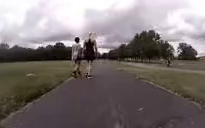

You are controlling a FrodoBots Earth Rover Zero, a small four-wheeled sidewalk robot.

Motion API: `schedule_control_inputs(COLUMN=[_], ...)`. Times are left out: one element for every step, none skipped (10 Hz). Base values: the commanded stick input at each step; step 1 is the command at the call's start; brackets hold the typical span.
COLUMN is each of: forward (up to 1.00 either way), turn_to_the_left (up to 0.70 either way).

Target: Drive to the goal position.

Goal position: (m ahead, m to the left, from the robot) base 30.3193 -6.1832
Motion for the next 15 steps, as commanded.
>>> schedule_control_inputs(forward=[0.7,0.7,0.7,0.7,0.7,0.7,0.7,0.7,0.7,0.7,0.7,0.7,0.7,0.7,0.7], turn_to_the_left=[0.0,0.0,0.0,0.0,0.0,0.0,0.0,0.0,0.0,0.0,0.0,0.0,0.0,0.0,0.0])
